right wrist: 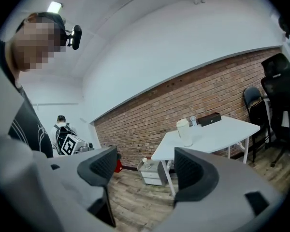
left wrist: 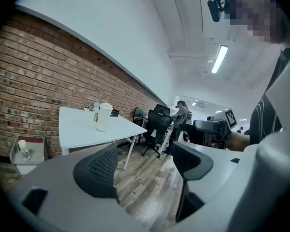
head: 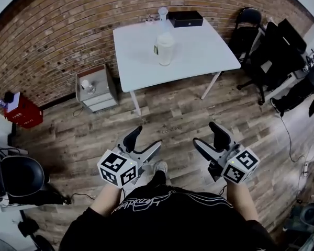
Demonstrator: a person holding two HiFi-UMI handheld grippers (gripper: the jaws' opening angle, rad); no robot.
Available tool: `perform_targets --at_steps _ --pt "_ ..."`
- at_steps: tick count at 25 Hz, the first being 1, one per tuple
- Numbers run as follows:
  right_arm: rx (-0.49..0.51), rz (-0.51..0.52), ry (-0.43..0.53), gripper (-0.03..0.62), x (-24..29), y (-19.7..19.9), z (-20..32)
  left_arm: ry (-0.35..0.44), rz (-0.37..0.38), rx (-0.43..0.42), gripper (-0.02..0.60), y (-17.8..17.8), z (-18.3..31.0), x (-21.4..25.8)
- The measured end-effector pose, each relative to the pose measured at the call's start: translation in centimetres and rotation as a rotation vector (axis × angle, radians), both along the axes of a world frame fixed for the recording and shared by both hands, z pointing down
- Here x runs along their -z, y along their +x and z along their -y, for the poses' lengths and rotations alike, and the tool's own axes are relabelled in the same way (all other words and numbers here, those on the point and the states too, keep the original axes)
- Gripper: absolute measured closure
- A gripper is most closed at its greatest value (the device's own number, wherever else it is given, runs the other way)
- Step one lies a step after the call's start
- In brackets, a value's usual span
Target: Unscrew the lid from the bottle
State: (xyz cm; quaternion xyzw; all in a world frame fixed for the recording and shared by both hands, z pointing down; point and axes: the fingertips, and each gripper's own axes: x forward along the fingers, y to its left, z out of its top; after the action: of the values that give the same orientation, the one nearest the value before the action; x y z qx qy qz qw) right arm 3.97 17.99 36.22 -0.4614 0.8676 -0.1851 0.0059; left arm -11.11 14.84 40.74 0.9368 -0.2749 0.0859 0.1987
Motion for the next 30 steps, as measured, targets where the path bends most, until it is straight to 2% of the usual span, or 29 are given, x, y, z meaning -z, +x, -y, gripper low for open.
perform_targets --at_steps 6,11,15,23,30 --pt "-0.035 -0.021 -0.041 0.241 -1.0 0.5 8.0 -0.025 0.000 -0.012 0.221 0.3 8.2 -1.8" --pt "-0.050 -0.046 -0.053 0.237 -1.4 1.7 11.0 -0.037 0.018 -0.033 0.218 1.5 12.9 -3.1" --pt "-0.063 -0.034 -0.058 0.237 -1.5 3.0 13.2 -0.017 0.031 -0.032 0.213 3.1 16.2 -3.2" --pt "-0.004 0.005 -0.051 0.235 -2.7 5.2 19.9 0.014 0.068 -0.011 0.201 7.4 23.5 -3.8" --pt "0.067 -0.003 -0.041 0.235 -2.4 8.9 28.8 0.032 0.172 0.025 0.193 11.5 31.4 -5.5"
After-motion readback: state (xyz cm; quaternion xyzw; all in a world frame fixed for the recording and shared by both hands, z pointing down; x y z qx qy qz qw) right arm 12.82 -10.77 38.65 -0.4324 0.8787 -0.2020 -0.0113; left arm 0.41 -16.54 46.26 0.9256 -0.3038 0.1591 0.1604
